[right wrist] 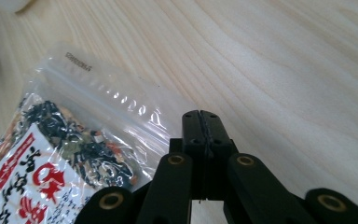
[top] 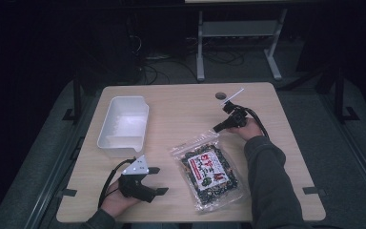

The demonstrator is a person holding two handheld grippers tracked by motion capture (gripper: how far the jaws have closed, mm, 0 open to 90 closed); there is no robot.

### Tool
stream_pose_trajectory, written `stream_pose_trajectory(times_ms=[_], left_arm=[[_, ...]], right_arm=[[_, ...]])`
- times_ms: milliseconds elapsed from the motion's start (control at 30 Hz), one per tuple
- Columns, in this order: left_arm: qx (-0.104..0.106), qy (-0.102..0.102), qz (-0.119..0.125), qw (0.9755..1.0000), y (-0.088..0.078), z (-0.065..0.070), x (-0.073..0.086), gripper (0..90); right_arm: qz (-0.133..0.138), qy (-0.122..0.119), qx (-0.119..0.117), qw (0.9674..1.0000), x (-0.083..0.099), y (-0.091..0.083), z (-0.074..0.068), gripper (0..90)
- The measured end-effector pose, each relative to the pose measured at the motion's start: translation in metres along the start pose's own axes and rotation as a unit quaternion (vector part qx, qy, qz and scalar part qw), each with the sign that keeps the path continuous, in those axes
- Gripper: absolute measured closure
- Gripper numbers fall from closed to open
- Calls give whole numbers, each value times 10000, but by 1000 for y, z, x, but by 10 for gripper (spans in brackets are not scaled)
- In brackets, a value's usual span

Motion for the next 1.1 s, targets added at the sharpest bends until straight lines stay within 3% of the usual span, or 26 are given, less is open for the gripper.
stream_pose_trajectory(times_ms=[133,467,500,667,767,900,967,1000,1033,1100], left_arm=[[19,-1,41,10000,1,2,-2,216],[132,-93,65,9998,11,9,-13,214],[123,-111,49,9999,13,9,-15,213],[305,-204,7,9993,35,14,-28,216],[450,-375,44,9983,49,17,-36,217],[527,-461,57,9975,62,19,-43,213],[634,-521,93,9966,69,22,-50,215],[692,-543,112,9961,73,24,-53,215],[766,-581,154,9952,79,26,-58,218],[813,-619,138,9947,83,27,-60,220]], right_arm=[[47,-83,89,9999,5,-14,-2,898],[715,-226,384,9964,13,-65,-14,899],[861,-299,453,9948,12,-79,-19,899],[1295,-522,561,9886,10,-111,-34,900],[1455,-639,610,9854,11,-126,-43,900],[1592,-727,661,9823,14,-141,-51,900],[1751,-804,690,9788,16,-155,-58,900],[1751,-804,690,9788,16,-155,-58,900],[1849,-866,721,9763,17,-163,-62,900],[1887,-896,726,9752,18,-166,-64,900]])
Point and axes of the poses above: each handheld gripper's, and its own axes: y roughly forward along the jaws, x roughly out of its underside, z roughly to its right, the point moved 7 cm from there along y, roughly forward along the jaws, and after that the axes turned 11 degrees about -y, right-handed, at the moved point
